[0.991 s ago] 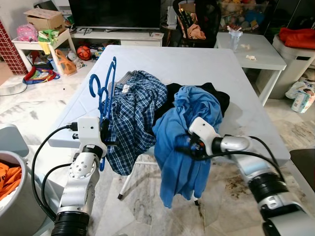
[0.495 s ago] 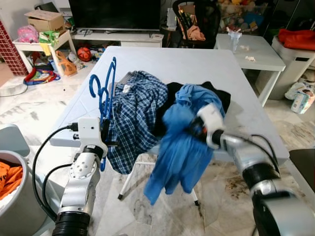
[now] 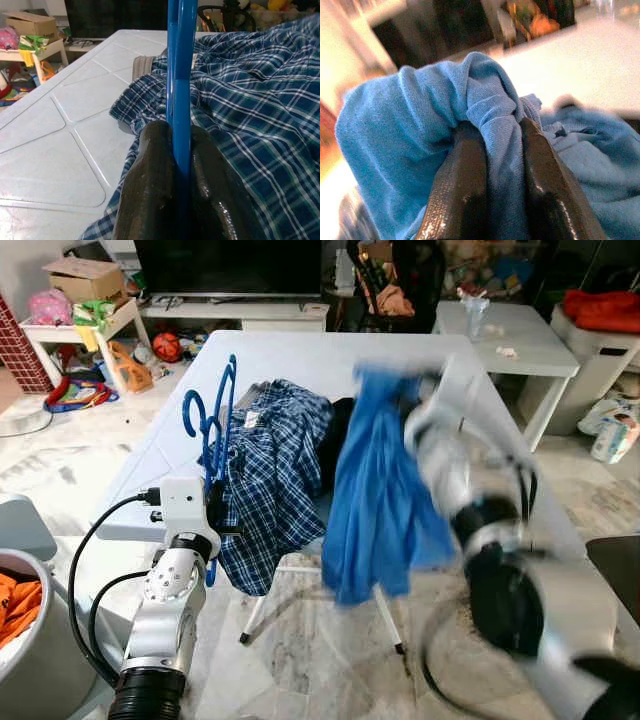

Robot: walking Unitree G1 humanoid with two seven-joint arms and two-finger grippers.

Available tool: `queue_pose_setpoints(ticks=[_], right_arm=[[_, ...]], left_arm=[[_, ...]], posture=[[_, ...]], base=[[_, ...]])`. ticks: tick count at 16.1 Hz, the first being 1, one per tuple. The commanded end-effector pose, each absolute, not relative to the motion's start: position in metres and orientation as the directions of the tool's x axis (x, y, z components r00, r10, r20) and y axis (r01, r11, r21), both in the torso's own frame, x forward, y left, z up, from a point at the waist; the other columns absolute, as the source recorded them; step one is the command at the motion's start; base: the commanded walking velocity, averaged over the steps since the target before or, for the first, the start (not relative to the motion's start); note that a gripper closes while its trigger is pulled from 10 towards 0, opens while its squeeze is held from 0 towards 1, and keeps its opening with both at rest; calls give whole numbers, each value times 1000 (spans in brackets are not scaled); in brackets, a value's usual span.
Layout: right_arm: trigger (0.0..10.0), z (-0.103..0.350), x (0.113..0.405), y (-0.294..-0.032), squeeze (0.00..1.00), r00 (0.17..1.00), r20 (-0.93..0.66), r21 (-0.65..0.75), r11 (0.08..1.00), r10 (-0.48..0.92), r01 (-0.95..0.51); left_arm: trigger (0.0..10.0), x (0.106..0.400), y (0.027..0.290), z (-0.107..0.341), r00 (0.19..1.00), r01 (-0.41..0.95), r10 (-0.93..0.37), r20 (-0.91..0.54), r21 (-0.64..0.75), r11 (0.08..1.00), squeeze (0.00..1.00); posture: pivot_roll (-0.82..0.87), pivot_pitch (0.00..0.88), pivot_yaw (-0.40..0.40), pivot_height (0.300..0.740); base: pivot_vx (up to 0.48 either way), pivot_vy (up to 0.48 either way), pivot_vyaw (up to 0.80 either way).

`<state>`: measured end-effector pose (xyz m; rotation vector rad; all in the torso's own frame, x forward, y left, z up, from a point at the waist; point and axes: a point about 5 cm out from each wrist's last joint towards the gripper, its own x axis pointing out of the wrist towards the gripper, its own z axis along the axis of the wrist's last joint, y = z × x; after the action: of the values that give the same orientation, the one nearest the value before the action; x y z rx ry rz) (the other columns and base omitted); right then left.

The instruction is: Hang hanger

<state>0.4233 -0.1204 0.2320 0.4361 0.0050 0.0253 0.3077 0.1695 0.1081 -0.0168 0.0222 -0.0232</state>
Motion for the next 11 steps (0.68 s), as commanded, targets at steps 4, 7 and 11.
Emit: queue_pose_setpoints(ticks=[4,7,11], right_arm=[[0,346,424,-144,0,927,333,566,823,-170,-53],[0,353,422,-159,0,899,379,437,899,-219,34],[10000,241,426,-131,1000,998,17,-35,998,53,-53]], left_arm=[[10000,311,177,114,1000,-31,31,2,0,1000,0],[10000,309,178,111,999,-52,52,-3,3,999,0],[10000,310,176,110,999,-43,43,-11,3,999,0]], posture=[[-35,0,-25,740],[-38,0,-27,740],[-42,0,-20,740]], base=[[0,0,0],[0,0,0],[0,0,0]])
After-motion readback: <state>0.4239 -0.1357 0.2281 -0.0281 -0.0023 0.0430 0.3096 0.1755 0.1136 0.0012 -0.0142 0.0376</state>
